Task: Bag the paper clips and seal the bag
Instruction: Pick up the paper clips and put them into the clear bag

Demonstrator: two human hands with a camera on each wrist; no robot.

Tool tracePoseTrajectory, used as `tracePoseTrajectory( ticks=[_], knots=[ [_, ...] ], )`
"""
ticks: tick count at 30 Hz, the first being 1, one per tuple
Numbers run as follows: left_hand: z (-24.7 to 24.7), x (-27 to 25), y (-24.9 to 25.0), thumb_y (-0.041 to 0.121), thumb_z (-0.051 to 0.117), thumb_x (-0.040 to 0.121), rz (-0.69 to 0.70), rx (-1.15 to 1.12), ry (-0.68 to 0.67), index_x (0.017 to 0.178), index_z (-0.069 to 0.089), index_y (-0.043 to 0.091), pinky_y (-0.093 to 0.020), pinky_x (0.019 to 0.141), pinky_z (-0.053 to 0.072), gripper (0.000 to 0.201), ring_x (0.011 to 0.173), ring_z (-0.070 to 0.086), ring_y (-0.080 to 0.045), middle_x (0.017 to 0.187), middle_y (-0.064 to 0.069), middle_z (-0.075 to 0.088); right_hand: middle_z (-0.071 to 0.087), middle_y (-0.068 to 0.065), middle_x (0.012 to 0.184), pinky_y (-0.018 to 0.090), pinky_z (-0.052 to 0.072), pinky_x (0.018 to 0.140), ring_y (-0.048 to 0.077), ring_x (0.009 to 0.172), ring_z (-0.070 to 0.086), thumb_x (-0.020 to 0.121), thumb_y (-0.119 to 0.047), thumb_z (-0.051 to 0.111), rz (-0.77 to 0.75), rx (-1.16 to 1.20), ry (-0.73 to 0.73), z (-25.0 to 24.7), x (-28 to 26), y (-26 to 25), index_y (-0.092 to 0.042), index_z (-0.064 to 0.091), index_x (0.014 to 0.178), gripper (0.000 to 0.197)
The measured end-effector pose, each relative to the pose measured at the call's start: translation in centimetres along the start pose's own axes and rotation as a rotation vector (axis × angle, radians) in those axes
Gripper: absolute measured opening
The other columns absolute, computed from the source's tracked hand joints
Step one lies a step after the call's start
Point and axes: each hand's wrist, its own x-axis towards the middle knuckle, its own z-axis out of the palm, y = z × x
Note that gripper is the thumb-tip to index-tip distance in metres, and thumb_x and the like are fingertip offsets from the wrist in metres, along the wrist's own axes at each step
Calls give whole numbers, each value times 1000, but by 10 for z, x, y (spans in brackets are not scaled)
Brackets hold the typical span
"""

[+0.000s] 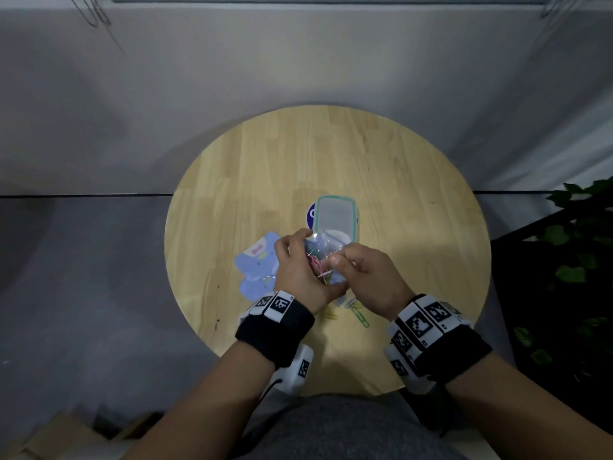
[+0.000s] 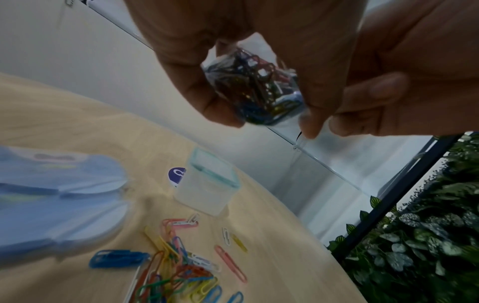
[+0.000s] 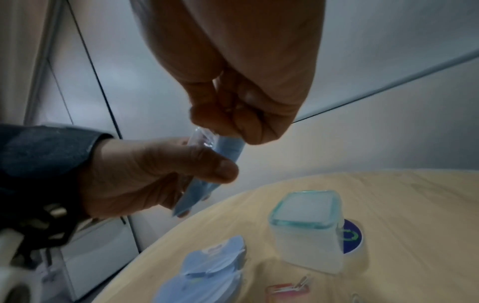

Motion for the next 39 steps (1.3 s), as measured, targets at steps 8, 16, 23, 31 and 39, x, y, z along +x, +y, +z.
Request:
tracePoseTrajectory(
  ticks=[8,16,23,31,39],
  knots=[
    [-3,-2,3,26,84,51,39,-30,13,128,34,21,1,69,39,93,89,44,17,120,3,25,64,-27,81,15,40,57,4,45,49,82,-18,63,-93,-78,-69,-19,-9,-1,-29,65,100,21],
    [3,-7,8,23,80,52,70,-2,-44,125,35,24,-1,60,40,85,74,50,8,123,-1,25,64,-5,92,29,44,81,14,85,57,86,-22,61,-114,-298,-291,-17,2,4,-14,71,85,13],
    [0,-5,8,32,80,46,111,39,-67,127,32,24,-1,64,41,95,86,53,5,135,-8,20,57,0,92,28,47,81,14,83,58,80,-10,67,-171,-280,-296,-22,9,0,-11,72,95,16],
    [1,-1,-2,36,79,44,84,36,-20,119,33,17,2,69,35,90,97,46,-12,122,2,24,65,-7,98,10,41,59,7,56,53,74,8,48,-188,-233,-167,-41,2,-1,-23,58,104,44],
    [2,3,3,47,63,48,147,28,-8,118,35,14,-17,69,51,83,95,55,-18,127,-2,25,71,-3,91,23,52,67,10,66,63,81,-4,59,-141,-183,-245,-24,3,-4,-19,69,91,20]
  ],
)
